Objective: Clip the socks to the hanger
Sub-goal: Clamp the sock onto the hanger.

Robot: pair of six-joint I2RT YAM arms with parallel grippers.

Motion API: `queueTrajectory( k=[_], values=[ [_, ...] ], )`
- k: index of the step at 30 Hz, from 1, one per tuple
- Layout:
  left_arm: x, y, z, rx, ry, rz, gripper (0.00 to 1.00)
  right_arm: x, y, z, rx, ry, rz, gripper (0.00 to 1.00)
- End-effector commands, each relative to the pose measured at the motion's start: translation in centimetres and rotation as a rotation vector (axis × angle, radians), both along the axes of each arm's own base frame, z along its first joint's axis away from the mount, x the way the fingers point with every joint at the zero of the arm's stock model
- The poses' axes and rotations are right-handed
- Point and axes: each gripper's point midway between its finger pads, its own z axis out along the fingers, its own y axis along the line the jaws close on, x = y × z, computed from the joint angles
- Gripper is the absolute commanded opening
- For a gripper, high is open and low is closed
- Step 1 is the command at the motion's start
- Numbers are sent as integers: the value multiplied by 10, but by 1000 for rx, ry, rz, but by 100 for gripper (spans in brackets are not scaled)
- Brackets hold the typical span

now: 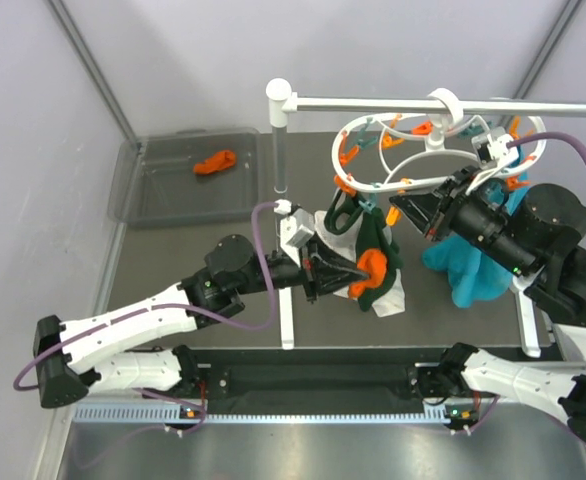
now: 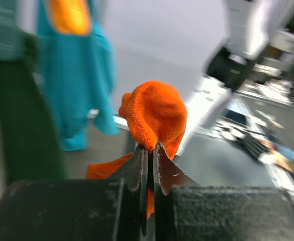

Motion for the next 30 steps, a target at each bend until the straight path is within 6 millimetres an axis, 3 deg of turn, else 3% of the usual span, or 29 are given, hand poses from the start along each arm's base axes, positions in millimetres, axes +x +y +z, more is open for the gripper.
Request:
queueTrajectory(
  k=[1, 7, 15, 30],
  values=[
    [51, -1, 10, 32, -60, 278, 0, -28, 6, -60, -154, 202, 126, 0],
    [72, -18, 2, 103, -26, 411, 0, -31, 4, -61, -151, 205, 130, 0],
    [66, -20, 3, 108, -28, 404, 0, -31, 4, -68, -160, 213, 126, 0],
    [41, -23, 31, 35, -48, 305, 0, -30, 0, -73, -167, 221, 109, 0]
  ],
)
